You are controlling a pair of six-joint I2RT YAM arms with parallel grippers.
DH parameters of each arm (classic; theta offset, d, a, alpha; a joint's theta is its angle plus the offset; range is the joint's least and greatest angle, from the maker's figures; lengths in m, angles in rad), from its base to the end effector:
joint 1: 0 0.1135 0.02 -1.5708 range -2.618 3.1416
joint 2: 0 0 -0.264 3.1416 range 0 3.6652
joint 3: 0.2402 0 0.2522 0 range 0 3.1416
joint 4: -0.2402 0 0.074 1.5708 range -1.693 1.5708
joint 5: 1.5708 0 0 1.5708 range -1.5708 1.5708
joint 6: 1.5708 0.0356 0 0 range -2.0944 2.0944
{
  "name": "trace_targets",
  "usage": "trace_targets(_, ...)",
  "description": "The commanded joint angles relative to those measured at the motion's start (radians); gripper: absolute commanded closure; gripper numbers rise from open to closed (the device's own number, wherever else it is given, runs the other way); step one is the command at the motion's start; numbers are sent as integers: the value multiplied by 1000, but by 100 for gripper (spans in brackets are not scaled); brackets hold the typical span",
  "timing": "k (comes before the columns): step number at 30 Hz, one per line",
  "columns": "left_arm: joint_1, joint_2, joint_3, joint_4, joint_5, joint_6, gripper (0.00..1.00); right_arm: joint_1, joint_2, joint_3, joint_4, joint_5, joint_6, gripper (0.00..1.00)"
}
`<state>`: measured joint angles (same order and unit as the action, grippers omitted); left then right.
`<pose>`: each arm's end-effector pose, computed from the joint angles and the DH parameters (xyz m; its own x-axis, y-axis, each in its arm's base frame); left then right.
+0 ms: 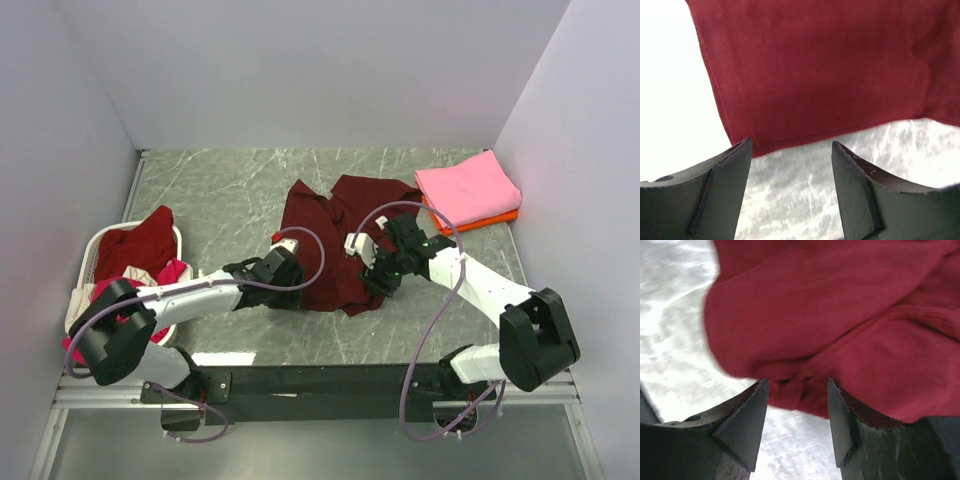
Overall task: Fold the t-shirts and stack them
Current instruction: Flatten the tshirt out
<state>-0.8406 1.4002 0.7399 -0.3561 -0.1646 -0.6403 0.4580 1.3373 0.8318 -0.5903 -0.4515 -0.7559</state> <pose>0.1797 -0.1920 0.1780 -0.8595 0.0765 -0.5054 0.2045 0.9576 -0.2028 0.2181 0.1248 0.2099 -0.1847 -0.7792 -0.5989 -0.9669 0.2534 -0.0314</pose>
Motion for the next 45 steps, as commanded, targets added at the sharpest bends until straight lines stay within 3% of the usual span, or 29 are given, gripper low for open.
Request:
trace_targets(1,-5,32,13,65,-93,-27,31,14,11,16,124,120,98,43)
trace_targets(6,-5,147,53,31,-107,-21,35,16,19,7,142,169,130,45)
trace_targets(11,-3,201,55,2,-122,-58,50,16,28,4,121,148,136,54)
trace_targets(12,-5,197,47,3,-124,-61,55,18,37,7,116,146,138,58)
trace_targets(13,-5,194,41,6,-125,-65,69,19,45,16,109,145,142,71)
trace_targets(14,-3,189,39,3,-127,-73,76,19,51,24,101,139,145,81)
trace_targets(16,-5,169,33,-3,-136,-78,82,18,63,42,89,136,159,100)
trace_targets(20,0,109,45,-49,-183,-82,99,1,25,87,80,143,187,100)
trace_targets(24,70,-21,72,-69,-187,-49,100,-73,-26,200,66,149,216,100)
trace_targets(27,196,-124,96,-29,-107,5,100,-143,-9,324,75,129,240,100)
trace_targets(28,289,-144,108,-9,-74,20,100,-159,3,393,79,120,253,100)
trace_targets(29,338,-158,127,11,13,56,100,-179,19,430,86,122,262,100)
trace_targets(32,524,-139,287,65,146,128,100,-196,149,626,112,111,300,100)
trace_targets(35,675,16,614,29,253,159,100,-223,290,895,153,82,404,100)
trace_targets(36,705,52,807,17,317,156,100,-237,331,979,149,67,462,100)
trace_targets(37,759,87,910,-19,347,143,100,-243,370,1164,135,51,492,100)
trace_targets(40,837,189,1275,-96,444,107,100,-275,476,1474,96,-21,593,100)
trace_targets(42,882,178,1393,-95,467,90,100,-292,465,1541,115,-81,635,100)
trace_targets(44,923,79,1374,-34,507,70,100,-324,378,1522,147,-121,676,100)
trace_targets(45,934,33,1295,-11,511,70,100,-335,341,1458,174,-154,693,100)
